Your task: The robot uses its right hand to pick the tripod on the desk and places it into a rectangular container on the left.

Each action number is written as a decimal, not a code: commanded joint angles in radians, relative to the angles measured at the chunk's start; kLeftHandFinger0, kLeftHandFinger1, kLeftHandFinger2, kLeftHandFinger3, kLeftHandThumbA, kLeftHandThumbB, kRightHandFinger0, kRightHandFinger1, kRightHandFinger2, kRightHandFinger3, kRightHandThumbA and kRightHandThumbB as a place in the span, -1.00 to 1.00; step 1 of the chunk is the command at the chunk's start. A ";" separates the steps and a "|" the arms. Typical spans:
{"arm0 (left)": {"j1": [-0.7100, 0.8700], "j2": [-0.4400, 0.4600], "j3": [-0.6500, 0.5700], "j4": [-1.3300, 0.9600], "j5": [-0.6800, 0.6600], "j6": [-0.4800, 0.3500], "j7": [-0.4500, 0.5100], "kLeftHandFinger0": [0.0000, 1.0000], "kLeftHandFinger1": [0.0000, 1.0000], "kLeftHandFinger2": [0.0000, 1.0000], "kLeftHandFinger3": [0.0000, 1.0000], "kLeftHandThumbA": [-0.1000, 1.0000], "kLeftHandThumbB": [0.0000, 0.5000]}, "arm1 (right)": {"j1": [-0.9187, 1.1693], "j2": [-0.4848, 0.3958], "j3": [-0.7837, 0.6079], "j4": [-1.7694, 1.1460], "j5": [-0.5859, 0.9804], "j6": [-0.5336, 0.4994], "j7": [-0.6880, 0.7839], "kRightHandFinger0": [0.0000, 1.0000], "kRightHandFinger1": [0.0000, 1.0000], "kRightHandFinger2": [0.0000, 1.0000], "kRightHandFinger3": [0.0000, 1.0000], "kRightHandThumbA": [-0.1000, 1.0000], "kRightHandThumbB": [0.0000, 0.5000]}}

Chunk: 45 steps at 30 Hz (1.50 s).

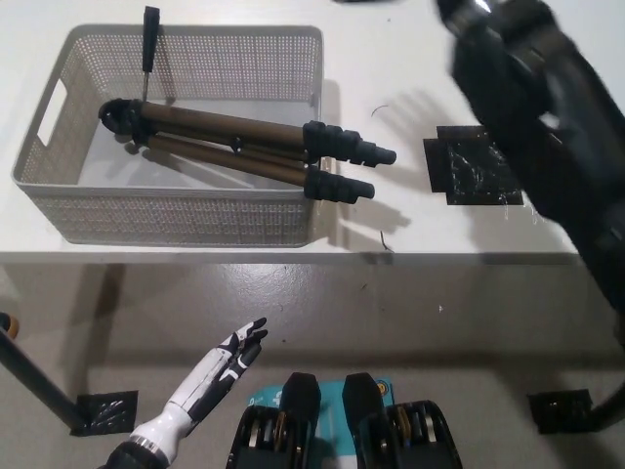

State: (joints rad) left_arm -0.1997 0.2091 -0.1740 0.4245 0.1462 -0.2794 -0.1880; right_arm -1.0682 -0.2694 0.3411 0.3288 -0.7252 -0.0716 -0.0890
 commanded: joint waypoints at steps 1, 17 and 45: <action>-0.009 0.015 0.011 -0.015 0.002 0.001 0.001 1.00 1.00 1.00 1.00 1.00 1.00 | 0.317 -0.219 -0.429 -0.787 0.549 0.166 0.124 1.00 1.00 1.00 1.00 1.00 0.61; 0.011 -0.014 0.052 0.014 -0.049 -0.051 0.031 1.00 1.00 1.00 1.00 1.00 1.00 | 1.173 0.063 -0.170 -0.984 0.574 -0.199 -0.123 1.00 1.00 1.00 1.00 1.00 0.81; 0.066 -0.020 0.149 -0.005 -0.070 -0.062 0.029 1.00 1.00 1.00 1.00 1.00 1.00 | 1.122 0.183 -0.291 -0.115 0.838 -0.321 0.152 1.00 1.00 1.00 1.00 1.00 0.98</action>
State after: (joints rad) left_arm -0.1301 0.1920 -0.0400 0.4431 0.0994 -0.2931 -0.1862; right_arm 0.0702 -0.0894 0.0741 0.2129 0.0229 -0.3050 0.0125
